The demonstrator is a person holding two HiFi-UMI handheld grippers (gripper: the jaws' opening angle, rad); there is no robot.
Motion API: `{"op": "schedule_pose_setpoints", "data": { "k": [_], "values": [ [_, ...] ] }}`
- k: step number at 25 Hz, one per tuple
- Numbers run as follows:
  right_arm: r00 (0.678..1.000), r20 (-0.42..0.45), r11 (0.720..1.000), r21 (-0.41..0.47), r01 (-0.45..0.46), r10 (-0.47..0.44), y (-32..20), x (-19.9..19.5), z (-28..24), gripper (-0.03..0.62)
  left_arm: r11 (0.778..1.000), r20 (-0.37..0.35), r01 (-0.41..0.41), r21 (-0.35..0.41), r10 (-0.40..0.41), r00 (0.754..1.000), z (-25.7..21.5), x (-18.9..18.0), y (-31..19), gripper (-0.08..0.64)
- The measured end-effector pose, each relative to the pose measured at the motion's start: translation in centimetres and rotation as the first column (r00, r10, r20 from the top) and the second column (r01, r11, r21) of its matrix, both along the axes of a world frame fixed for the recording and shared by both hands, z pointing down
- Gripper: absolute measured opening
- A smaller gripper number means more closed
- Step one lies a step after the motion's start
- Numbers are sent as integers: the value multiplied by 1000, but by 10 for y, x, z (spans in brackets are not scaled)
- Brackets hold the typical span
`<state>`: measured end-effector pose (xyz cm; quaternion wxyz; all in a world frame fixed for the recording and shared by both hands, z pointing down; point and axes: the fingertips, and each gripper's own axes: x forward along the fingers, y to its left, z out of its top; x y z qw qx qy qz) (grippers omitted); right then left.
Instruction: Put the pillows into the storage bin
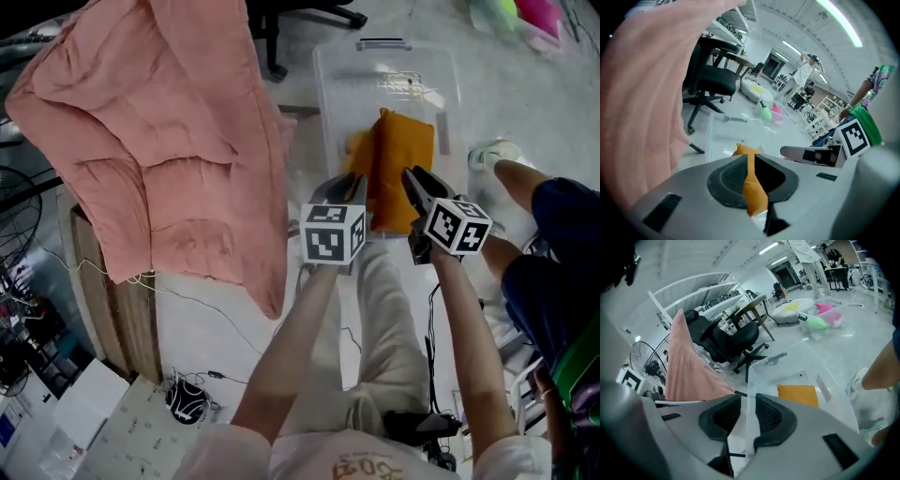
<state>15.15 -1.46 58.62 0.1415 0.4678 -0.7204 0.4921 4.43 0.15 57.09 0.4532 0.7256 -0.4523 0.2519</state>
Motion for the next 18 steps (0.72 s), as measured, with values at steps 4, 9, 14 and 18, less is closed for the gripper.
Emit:
{"op": "schedule_pose_setpoints", "data": {
  "k": [4,9,14,18],
  "values": [
    [1000,18,998,51,-21,20,7,-7,-39,14,999,-10,27,29,-26,1000,-35,-13,4,17],
    [988,154,992,119,-50,32,14,-19,-108,13,994,-37,-26,110,31,999,-99,-19,13,15],
    [992,118,972,235,25,-54,15,-40,-177,12,980,-81,-25,197,42,996,-169,-41,23,15],
    [993,36,946,311,97,-114,17,-55,-226,13,966,-101,-10,259,37,994,-216,-61,24,15]
  ]
}}
